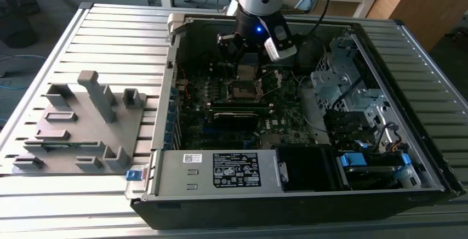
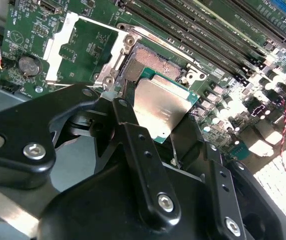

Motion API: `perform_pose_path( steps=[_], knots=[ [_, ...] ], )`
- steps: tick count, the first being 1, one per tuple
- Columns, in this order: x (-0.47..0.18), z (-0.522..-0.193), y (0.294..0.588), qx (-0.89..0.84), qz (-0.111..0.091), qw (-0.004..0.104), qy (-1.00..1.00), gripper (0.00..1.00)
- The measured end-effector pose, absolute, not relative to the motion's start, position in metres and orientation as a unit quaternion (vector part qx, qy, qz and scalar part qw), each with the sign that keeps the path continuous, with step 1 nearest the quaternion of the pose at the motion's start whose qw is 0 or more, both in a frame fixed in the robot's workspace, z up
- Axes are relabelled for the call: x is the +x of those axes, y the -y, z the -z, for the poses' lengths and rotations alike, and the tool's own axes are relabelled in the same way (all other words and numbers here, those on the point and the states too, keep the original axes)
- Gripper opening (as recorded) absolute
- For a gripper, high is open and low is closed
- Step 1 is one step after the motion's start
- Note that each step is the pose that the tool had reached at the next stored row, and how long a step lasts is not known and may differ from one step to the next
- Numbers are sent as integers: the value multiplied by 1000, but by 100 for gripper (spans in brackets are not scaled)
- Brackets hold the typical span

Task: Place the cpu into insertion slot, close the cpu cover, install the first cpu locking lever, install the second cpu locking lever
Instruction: 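Place the cpu into insertion slot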

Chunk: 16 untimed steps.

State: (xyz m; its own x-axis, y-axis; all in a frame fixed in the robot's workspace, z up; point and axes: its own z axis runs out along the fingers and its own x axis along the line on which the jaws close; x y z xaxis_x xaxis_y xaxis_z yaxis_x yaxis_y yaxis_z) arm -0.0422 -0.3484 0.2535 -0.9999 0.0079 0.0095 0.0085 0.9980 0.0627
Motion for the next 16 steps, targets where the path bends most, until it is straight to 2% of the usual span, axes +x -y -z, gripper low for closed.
perform_pose_path(
  steps=[16],
  knots=[
    [-41, -235, 348, 1, 29, 2, 1000, 54]
  ],
)
